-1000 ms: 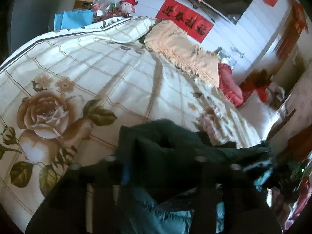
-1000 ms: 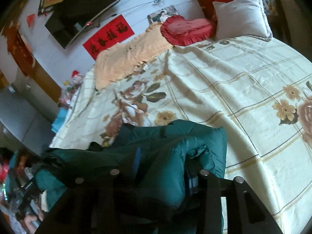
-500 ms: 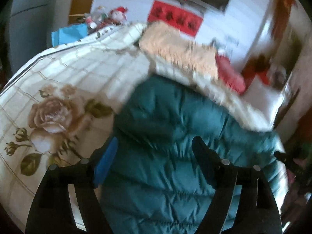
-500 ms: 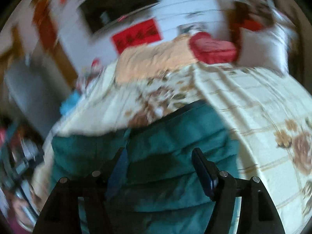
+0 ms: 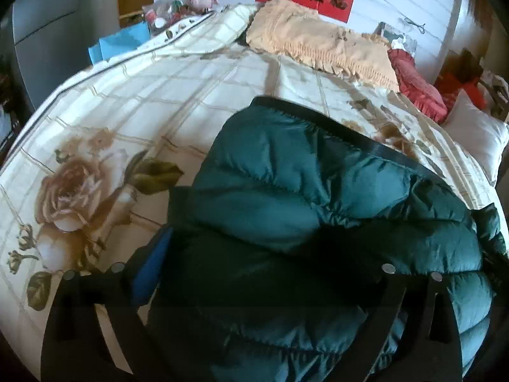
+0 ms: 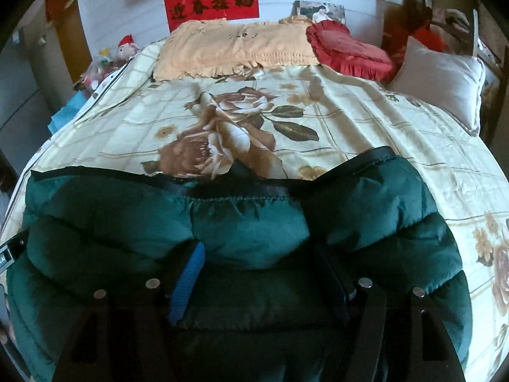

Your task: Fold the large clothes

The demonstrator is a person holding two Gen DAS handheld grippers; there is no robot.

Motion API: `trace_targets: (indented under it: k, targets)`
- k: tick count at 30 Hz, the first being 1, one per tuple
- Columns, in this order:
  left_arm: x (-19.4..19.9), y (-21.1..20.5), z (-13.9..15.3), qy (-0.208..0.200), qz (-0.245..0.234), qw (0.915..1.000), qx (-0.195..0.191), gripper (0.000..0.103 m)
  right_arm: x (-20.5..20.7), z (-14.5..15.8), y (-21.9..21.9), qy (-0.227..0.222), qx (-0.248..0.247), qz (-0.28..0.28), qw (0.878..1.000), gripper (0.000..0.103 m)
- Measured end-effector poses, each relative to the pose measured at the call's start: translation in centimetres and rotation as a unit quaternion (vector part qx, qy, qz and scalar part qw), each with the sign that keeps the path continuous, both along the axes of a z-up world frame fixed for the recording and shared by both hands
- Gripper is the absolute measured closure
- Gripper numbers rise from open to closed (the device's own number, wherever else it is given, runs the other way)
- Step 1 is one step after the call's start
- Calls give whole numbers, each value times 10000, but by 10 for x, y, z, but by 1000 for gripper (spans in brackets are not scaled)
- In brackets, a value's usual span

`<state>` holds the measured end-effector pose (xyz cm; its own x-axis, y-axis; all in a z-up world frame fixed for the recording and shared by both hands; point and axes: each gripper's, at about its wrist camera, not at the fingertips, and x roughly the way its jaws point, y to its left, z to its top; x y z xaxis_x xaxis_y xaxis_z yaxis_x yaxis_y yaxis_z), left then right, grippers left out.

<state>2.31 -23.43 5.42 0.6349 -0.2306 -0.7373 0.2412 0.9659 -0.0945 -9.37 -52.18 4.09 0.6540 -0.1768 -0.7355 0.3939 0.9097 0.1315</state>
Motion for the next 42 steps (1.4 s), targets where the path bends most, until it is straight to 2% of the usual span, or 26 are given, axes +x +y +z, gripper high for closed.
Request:
trace_targets:
  k: [4, 8, 11, 15, 18, 20, 25, 28, 30, 33, 36, 39, 42]
  targets:
    - [-4, 11, 8, 165, -19, 9997, -172, 6, -4, 8, 6, 51, -69, 11, 10000, 36]
    - [-29, 13, 31, -364, -80, 9993, -86, 6, -38, 34, 8, -415, -43, 50, 9991, 36]
    - [-34, 6, 42, -572, -163, 9982, -93, 6, -58, 49, -1, -674, -152, -160, 9975, 35]
    - [-18, -11, 39, -462, -90, 9988, 153, 6, -54, 49, -19, -385, -388, -343, 9979, 34]
    - [0, -17, 21, -106, -11, 9996, 252, 6, -46, 33, -35, -131, -408, -526, 9977, 34]
    - [4, -19, 16, -69, 1, 9997, 244, 4, -42, 21, -45, 66, -361, -581, 9976, 33]
    - [10, -29, 8, -42, -18, 9989, 464, 2, -39, 2, -60, -16, -55, -697, 9975, 27]
    - [9, -30, 6, -101, -5, 9986, 510, 2, -39, 3, -57, 47, -130, -720, 9973, 27]
    - [8, -29, 5, -117, -16, 9987, 502, 2, -43, 17, -48, 131, -337, -737, 9966, 27]
    - [8, -28, 5, -98, -17, 9989, 461, 2, -56, 45, -24, -247, -520, -513, 9970, 27]
    - [9, -27, 5, -105, -19, 9989, 464, 2, -61, 73, 13, -733, -326, 71, 9968, 27]
    - [9, -27, 4, -93, -30, 9990, 442, 2, -41, 78, 55, -722, -143, 721, 9947, 27]
    - [11, -26, 4, -83, -38, 9991, 407, 2, -19, 69, 82, -607, -153, 1001, 9930, 27]
